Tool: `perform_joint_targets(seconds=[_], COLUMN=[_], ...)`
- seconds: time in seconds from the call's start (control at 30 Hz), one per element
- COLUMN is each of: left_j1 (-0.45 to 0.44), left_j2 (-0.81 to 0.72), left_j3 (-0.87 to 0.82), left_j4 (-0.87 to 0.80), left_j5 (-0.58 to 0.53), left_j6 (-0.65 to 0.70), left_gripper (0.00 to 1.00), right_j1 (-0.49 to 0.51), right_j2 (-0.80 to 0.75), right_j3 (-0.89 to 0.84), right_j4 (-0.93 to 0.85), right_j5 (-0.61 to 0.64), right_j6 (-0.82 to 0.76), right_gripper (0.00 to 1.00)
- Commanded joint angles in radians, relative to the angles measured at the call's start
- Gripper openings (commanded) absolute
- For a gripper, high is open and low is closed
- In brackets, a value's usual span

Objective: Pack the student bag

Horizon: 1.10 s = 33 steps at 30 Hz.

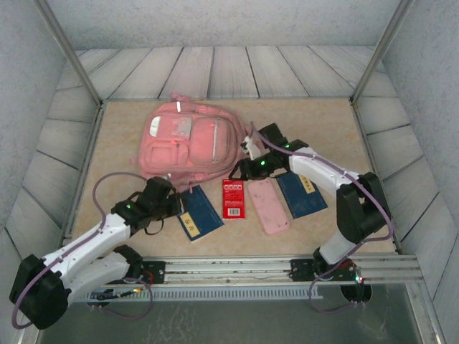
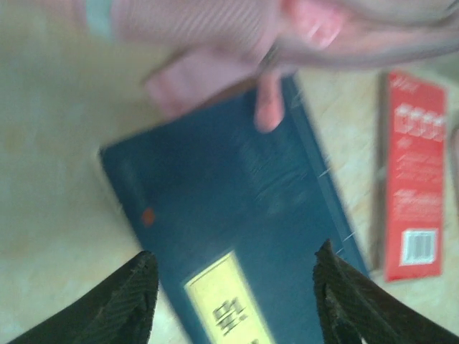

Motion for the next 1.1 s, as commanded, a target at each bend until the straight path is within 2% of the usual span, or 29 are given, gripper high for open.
perform_joint_targets(seconds=[0.0, 0.17, 0.37, 0.53, 0.73, 1.07], left_j1=[0.002, 0.003, 0.003, 0.002, 0.003, 0.003], left_j2=[-0.053, -0.080, 0.025, 0.121, 0.142, 0.128], left_j3=[-0.093, -0.146, -0.125, -0.126, -0.130, -0.166], left_j4=[-0.007, 0.040, 0.089, 0.122, 0.116, 0.129], left_j5=[0.066, 0.055, 0.071, 0.092, 0.087, 0.096], left_j6=[-0.105, -0.108, -0.073, -0.073, -0.075, -0.092], left_gripper=[0.57, 0.54, 0.44, 0.31, 0.23, 0.17], right_j1=[0.061, 0.131, 0.160, 0.181, 0.195, 0.218], right_j2=[0.031, 0.128, 0.216, 0.285, 0.341, 0.409], right_j3=[-0.036, -0.052, -0.070, -0.045, -0.017, 0.036], right_j4=[0.074, 0.162, 0.235, 0.240, 0.228, 0.179], right_j5=[-0.012, -0.016, -0.046, -0.034, -0.019, -0.022], right_j6=[0.038, 0.091, 0.121, 0.141, 0.155, 0.176], right_gripper=[0.64, 0.62, 0.59, 0.56, 0.55, 0.54])
